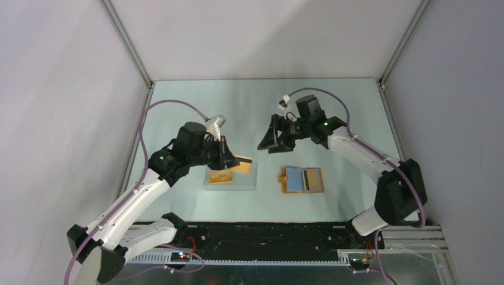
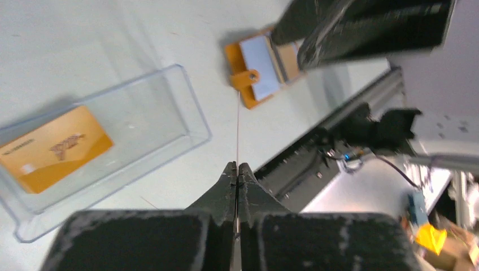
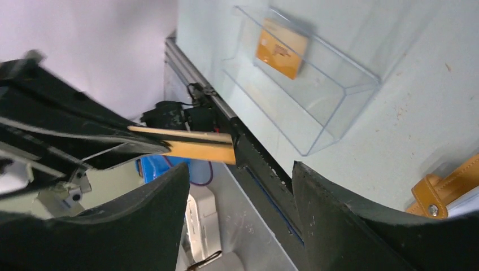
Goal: Put the credit cards into the card holder
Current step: Pick up the credit card from the storage box, then insert the credit card into the card holder.
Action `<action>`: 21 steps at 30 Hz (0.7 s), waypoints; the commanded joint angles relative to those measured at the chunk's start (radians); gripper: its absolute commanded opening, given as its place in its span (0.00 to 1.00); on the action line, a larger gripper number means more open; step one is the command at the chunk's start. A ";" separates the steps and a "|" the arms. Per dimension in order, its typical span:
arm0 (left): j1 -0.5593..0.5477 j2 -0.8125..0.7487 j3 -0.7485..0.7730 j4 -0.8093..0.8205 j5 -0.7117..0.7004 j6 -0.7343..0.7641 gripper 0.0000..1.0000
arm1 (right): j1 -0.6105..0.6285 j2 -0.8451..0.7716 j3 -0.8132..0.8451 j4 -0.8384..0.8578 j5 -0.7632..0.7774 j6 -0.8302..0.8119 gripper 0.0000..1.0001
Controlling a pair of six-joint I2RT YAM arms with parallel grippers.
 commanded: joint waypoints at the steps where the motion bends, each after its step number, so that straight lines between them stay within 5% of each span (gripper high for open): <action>1: -0.010 -0.031 0.019 -0.097 0.266 0.105 0.00 | -0.044 -0.106 0.033 -0.051 -0.178 -0.162 0.70; 9: -0.112 -0.070 0.004 -0.096 0.499 0.141 0.00 | 0.044 -0.139 0.029 -0.280 -0.421 -0.471 0.56; 21: -0.205 -0.065 0.050 -0.094 0.579 0.149 0.00 | 0.294 -0.158 -0.007 -0.219 -0.578 -0.415 0.37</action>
